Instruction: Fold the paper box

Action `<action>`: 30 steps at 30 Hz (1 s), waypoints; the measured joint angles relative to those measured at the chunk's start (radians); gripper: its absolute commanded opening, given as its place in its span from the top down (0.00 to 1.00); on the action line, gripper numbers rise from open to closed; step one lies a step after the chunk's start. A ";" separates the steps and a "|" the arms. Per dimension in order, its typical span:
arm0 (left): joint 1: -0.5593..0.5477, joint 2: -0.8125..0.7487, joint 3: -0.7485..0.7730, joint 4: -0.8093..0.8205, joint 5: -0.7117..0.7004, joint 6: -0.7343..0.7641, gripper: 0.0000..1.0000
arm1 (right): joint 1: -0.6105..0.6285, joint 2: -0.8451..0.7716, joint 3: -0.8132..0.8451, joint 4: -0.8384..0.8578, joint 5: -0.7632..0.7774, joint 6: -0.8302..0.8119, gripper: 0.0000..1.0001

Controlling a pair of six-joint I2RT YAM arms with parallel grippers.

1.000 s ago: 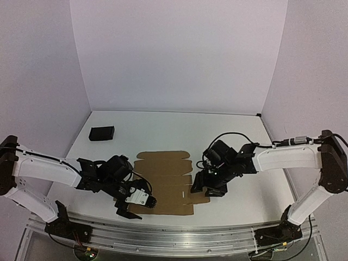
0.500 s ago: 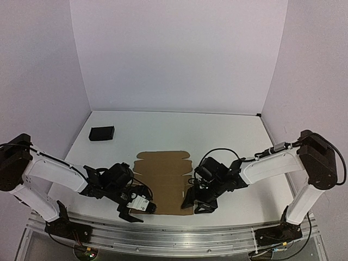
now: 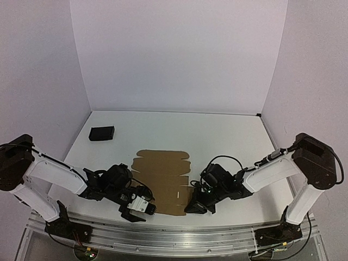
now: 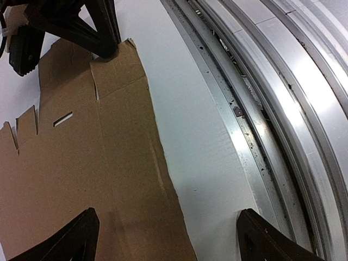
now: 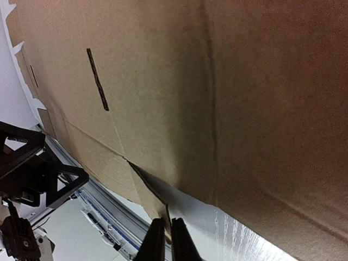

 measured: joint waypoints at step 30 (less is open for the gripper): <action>-0.003 0.025 -0.031 0.148 -0.152 0.201 0.56 | 0.000 0.078 0.004 0.260 -0.039 0.128 1.00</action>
